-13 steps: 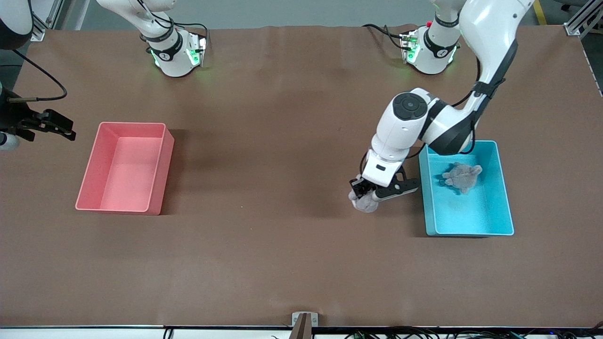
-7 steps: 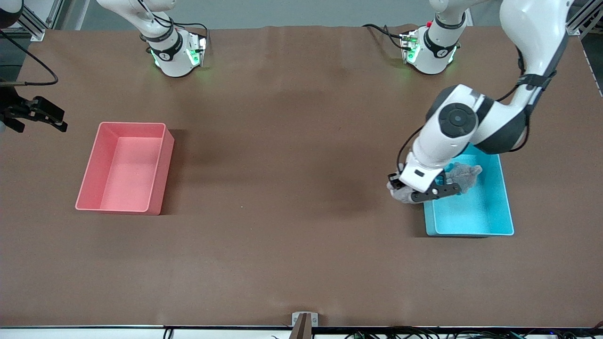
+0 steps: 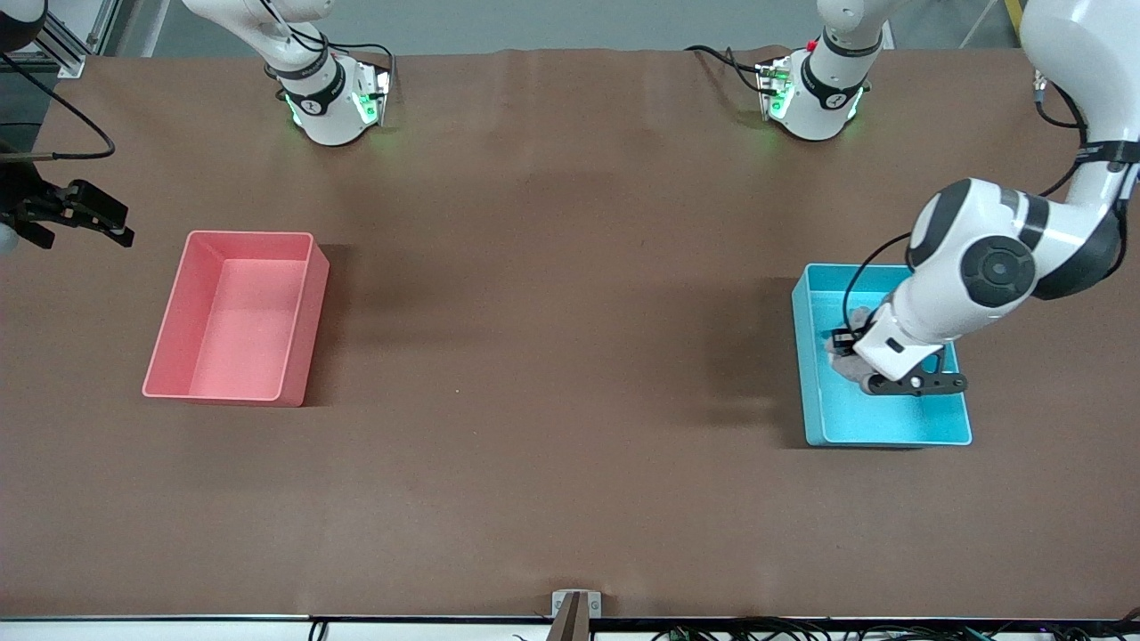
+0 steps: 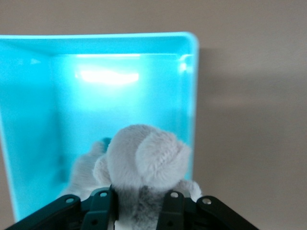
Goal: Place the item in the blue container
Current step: 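Lower the toy into the blue box and open the left gripper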
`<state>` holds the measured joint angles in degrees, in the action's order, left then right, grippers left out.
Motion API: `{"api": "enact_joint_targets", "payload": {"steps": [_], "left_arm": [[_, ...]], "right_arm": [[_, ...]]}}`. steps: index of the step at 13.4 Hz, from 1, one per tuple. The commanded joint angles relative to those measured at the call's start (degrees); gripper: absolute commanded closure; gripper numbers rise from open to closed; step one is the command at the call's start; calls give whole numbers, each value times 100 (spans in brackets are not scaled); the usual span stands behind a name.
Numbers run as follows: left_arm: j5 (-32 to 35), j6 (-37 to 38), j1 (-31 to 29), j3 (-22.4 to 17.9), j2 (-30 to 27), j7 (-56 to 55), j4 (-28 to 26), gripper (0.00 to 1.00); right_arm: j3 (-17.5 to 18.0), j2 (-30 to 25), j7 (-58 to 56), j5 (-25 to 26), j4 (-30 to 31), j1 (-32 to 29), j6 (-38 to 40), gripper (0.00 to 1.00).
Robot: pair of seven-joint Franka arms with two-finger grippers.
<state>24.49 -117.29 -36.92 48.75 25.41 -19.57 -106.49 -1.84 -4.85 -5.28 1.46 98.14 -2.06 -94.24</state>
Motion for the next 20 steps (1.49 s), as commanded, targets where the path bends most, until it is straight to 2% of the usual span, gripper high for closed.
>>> {"api": "enact_joint_targets", "payload": {"steps": [1,3,7,10,15,16,17,18,19,20], "left_arm": [[187,-13,-228,-40,401,610,197,66],[608,-13,-220,-242,727,998,400,66],[1233,-22,-220,-339,1325,1017,725,66],[1365,-135,-202,-410,1545,1026,831,65],[1383,-224,-184,-418,1590,1017,831,59],[1383,-250,-184,-419,1590,1017,831,55],[1383,-250,-184,-419,1590,1026,831,44],[1374,-250,-184,-419,1564,1017,823,15],[1374,-233,-193,-410,1520,999,814,0],[1374,-163,-193,-401,1459,982,805,0]], "right_arm": [[43,-174,-79,-128,170,-76,89,0],[43,-174,-79,-129,170,-76,107,0],[43,-174,-96,-129,170,-76,108,0],[43,-174,-105,-120,170,-76,116,0],[43,-182,-114,-111,170,-93,239,0],[34,-183,-114,-111,170,-93,248,0],[43,-183,-114,-111,170,-93,257,0],[43,-183,-114,-111,161,-93,257,0],[43,-183,-105,-111,161,-93,257,0],[43,-183,-105,-111,161,-93,248,0]]}}
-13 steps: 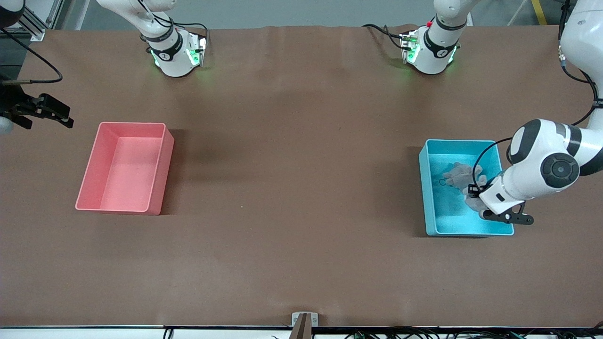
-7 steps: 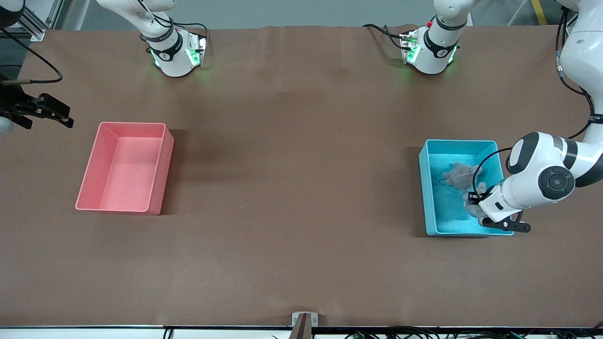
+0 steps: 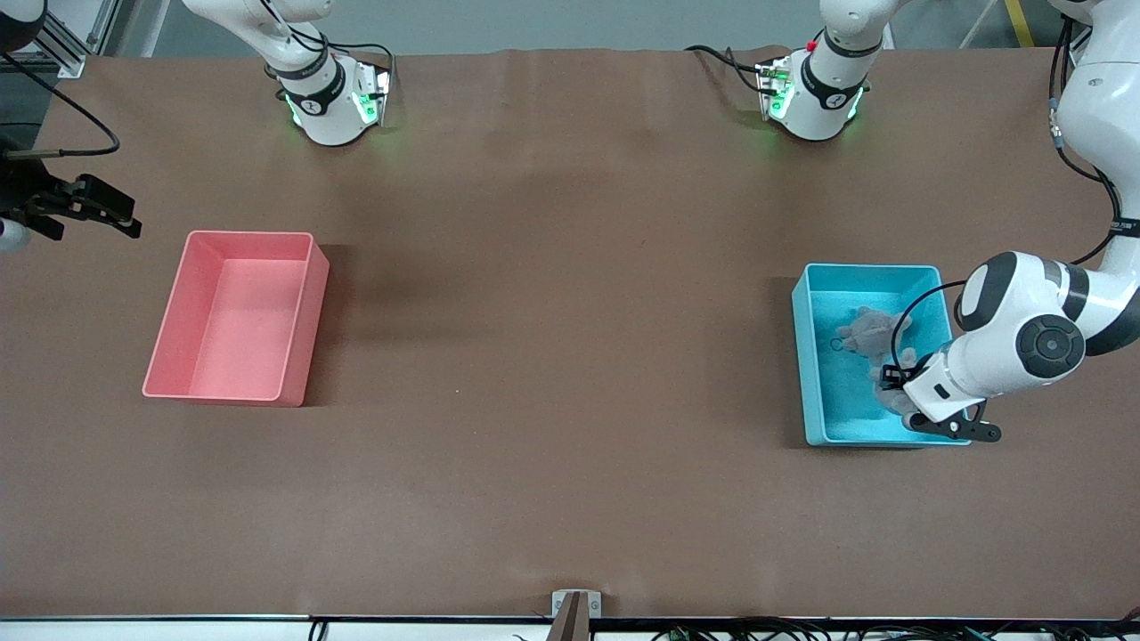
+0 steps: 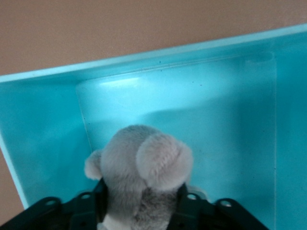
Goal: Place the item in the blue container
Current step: 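Lower the toy into the blue box and open the left gripper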
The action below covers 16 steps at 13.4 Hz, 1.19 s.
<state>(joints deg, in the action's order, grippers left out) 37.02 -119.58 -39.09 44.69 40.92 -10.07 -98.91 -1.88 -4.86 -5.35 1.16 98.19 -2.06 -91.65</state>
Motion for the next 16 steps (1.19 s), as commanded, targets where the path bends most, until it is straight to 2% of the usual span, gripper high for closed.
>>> {"api": "enact_joint_targets", "payload": {"steps": [1,5,7,13,16], "left_arm": [[113,75,24,4,-180,48,13,0],[8,820,-2,92,-663,101,12,0],[-289,1181,-125,224,-926,110,30,0],[-1451,1885,-1292,1049,-1533,479,47,0],[-1933,2166,-1435,1086,-1893,636,187,0]], "right_arm": [[48,-182,-98,-81,156,-93,-11,0],[39,-182,-107,-81,156,-93,-2,0],[39,-173,-107,-37,156,-93,-11,0],[39,-173,-142,-2,139,-93,-46,0],[48,-182,-151,-2,148,-93,-29,0]]}}
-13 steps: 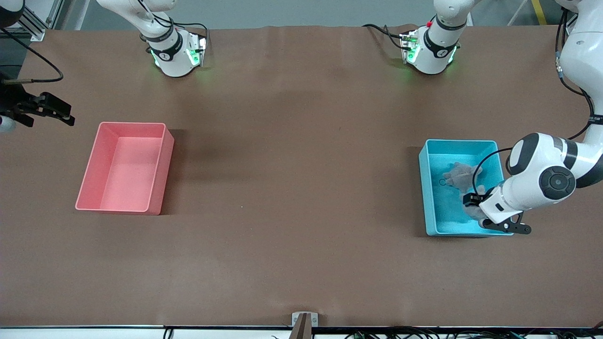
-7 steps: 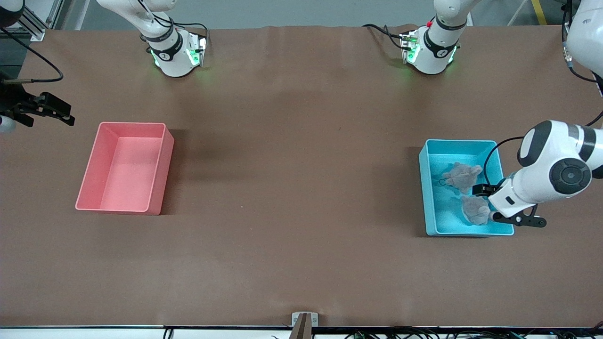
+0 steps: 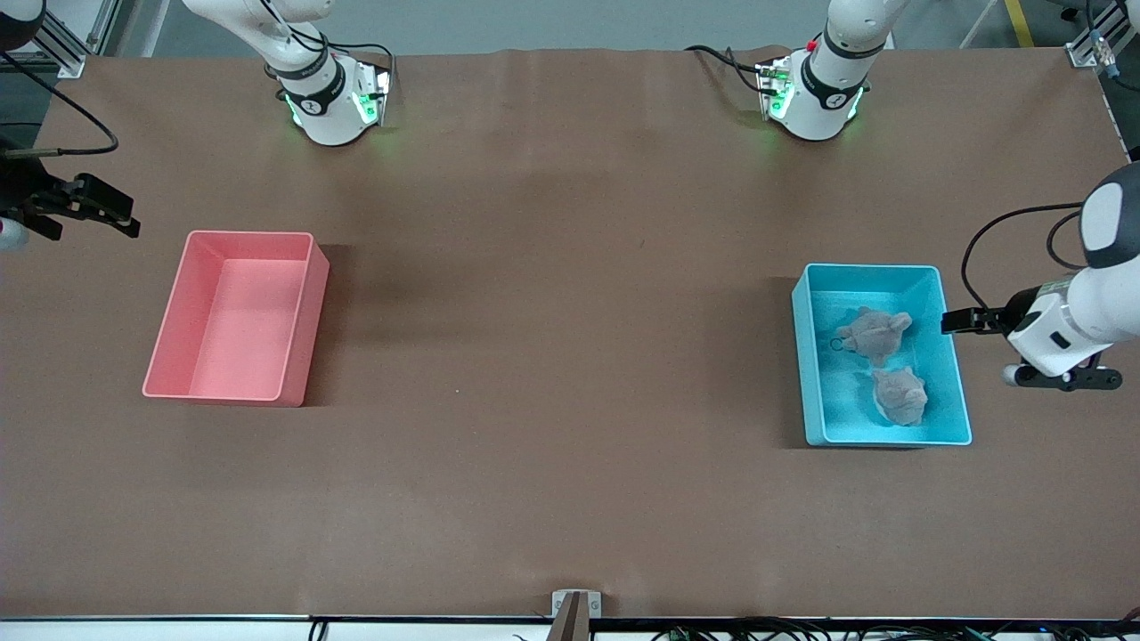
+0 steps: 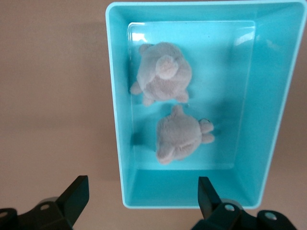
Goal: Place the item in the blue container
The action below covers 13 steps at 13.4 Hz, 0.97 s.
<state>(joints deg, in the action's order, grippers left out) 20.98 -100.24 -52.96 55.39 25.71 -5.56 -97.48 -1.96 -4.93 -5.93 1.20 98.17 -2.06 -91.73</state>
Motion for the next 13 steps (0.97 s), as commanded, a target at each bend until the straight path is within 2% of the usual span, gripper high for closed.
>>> {"api": "enact_joint_targets", "payload": {"steps": [1,2,3,6,7,11,13], "left_arm": [[-497,373,-4,-167,-478,317,106,0],[-707,461,170,-447,-645,501,142,0],[-979,471,485,-894,-890,694,142,0],[-1823,471,2187,-2975,-1602,1012,55,0],[-1973,514,2672,-3538,-1770,1021,19,0],[-2089,594,4193,-5051,-2297,1022,-34,0],[-2176,611,4618,-5476,-2535,1022,-69,0]], "right_arm": [[56,-175,-93,-6,150,-93,-21,0],[56,-166,-93,-6,150,-93,-12,0],[56,-166,-93,-6,150,-93,-12,0],[56,-166,-93,-6,150,-93,-20,0],[47,-166,-84,-6,150,-101,-12,0],[47,-166,-84,-6,150,-101,-12,0],[47,-166,-84,-6,150,-101,-12,0]]}}
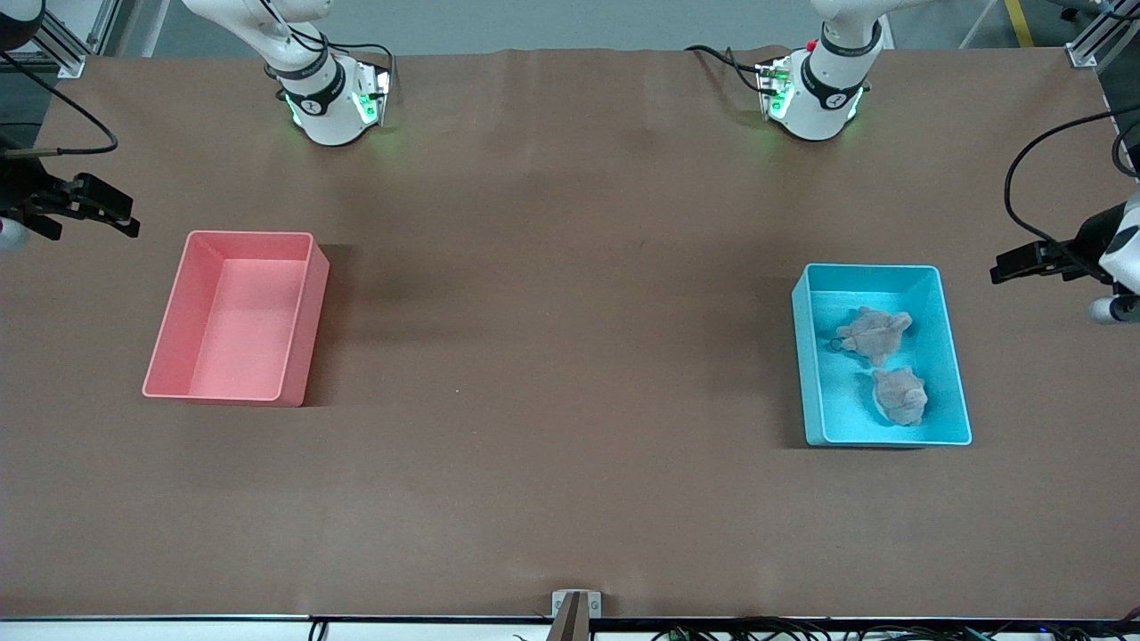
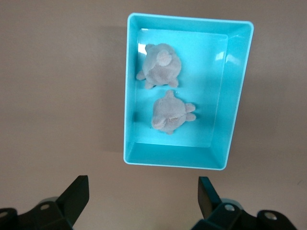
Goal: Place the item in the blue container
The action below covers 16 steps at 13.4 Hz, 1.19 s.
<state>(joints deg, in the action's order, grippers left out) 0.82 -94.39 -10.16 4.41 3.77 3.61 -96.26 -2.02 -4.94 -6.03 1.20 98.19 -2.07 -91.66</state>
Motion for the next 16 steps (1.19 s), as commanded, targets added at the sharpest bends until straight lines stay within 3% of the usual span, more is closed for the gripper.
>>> {"api": "enact_joint_targets", "payload": {"steps": [1,9,16], "left_arm": [[-178,34,435,-493,-446,105,-192,0],[-178,34,1226,-1109,-939,-27,-157,0],[-266,34,1165,-1057,-1045,-27,54,0]], "right_arm": [[53,-165,-74,-6,148,-101,-19,0],[62,-165,-30,-50,148,-101,78,0],[62,-165,-30,-103,148,-92,87,0]]}}
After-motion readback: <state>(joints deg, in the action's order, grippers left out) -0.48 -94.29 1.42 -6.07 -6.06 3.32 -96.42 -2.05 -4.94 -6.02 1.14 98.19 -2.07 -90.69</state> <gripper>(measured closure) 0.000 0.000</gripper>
